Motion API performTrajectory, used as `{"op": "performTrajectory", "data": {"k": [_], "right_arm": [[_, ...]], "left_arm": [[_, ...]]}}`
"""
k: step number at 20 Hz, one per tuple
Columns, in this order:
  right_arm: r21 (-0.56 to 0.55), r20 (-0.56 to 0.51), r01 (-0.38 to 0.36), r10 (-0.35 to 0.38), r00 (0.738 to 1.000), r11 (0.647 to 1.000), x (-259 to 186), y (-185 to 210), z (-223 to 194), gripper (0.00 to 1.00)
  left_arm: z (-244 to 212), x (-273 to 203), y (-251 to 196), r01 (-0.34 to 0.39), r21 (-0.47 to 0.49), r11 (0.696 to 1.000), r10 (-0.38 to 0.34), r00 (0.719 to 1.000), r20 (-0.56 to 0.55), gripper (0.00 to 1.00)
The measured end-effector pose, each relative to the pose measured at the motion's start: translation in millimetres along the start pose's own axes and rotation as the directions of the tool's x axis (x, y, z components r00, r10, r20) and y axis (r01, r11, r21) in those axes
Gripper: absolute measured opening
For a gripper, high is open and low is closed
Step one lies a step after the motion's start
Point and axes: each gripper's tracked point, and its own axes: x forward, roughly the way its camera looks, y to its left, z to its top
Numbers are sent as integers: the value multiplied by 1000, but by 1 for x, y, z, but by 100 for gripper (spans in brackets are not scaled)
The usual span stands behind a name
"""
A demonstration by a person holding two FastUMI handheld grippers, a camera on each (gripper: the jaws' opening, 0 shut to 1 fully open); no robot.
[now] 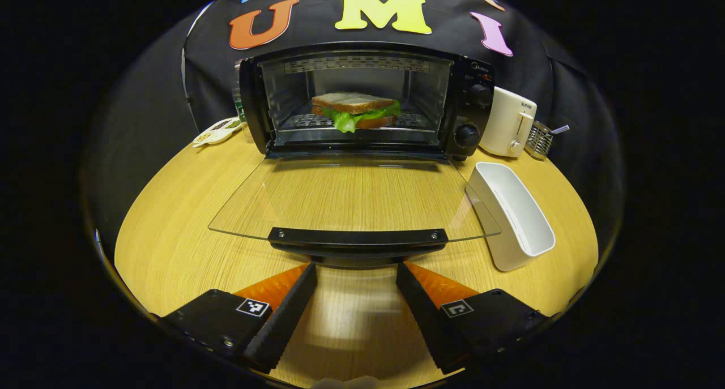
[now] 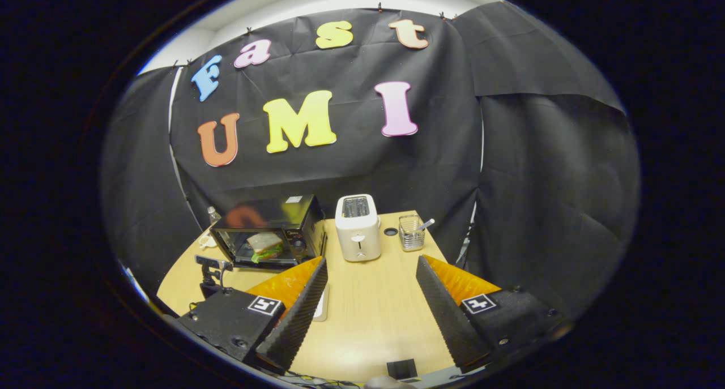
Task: Open the electric oven with the left hand, put the food in, and close the electric oven.
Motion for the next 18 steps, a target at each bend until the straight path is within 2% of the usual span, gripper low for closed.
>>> {"op": "performTrajectory", "data": {"k": [7, 14, 18], "right_arm": [[5, -10, -20, 20, 1000, 1000, 9, 8, 1, 100], [-2, -5, -52, 52, 999, 999, 13, 25, 4, 100], [6, 7, -49, 49, 999, 999, 12, 24, 8, 100]], "left_arm": [[17, -13, -2, 4, -7, 1000, -4, 1000, 16, 94], [71, -34, -1, 15, -34, 999, -12, 994, 105, 94], [106, -31, 2, 13, -18, 1000, -10, 988, 154, 94]]}}
